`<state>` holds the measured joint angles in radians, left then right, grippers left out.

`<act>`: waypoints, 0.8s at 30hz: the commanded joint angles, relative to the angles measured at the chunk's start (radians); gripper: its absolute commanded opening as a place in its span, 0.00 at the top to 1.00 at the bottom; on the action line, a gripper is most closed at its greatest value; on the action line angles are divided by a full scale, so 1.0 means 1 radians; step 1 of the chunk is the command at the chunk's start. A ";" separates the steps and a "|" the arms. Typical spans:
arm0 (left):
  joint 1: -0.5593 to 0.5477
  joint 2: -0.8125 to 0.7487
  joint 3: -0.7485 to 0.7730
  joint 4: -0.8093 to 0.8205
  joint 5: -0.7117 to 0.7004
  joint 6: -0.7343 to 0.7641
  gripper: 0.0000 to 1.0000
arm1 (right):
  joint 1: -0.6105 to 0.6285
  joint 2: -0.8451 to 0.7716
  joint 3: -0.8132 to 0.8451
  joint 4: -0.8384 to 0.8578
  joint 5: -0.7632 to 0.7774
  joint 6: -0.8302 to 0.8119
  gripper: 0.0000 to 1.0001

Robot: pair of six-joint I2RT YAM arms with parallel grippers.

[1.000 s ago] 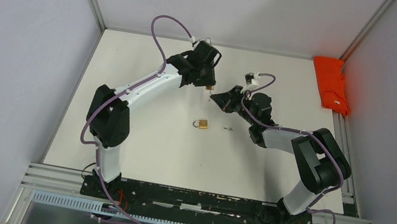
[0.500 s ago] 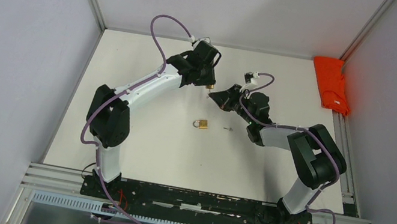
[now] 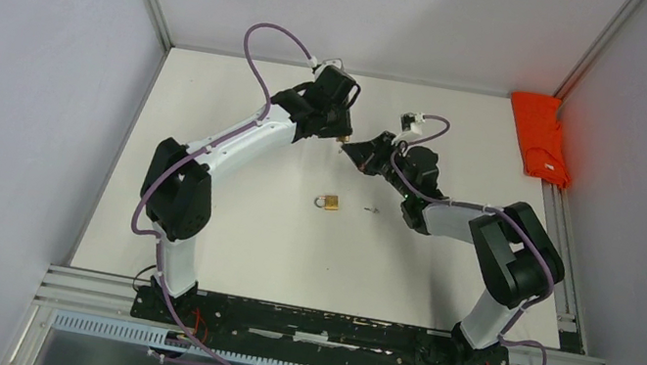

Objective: Unlock with the key

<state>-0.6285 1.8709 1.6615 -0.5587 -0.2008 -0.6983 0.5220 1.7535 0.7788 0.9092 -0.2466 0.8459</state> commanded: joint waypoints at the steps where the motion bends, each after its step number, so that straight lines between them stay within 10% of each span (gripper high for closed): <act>1: -0.006 -0.061 -0.009 0.001 0.028 -0.017 0.98 | -0.006 -0.013 0.089 0.066 0.062 -0.015 1.00; 13: -0.006 -0.070 -0.026 0.009 0.012 -0.014 0.98 | -0.035 -0.006 0.125 -0.001 0.038 -0.035 1.00; 19: -0.005 -0.068 -0.016 0.010 0.006 -0.013 0.98 | -0.046 0.000 0.123 0.005 -0.002 -0.040 0.68; 24: -0.004 -0.068 -0.013 0.010 0.004 -0.013 0.98 | -0.049 0.007 0.118 0.016 -0.024 -0.040 0.61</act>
<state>-0.6174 1.8408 1.6478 -0.5072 -0.2157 -0.6987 0.4858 1.7596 0.8661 0.8288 -0.2741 0.8135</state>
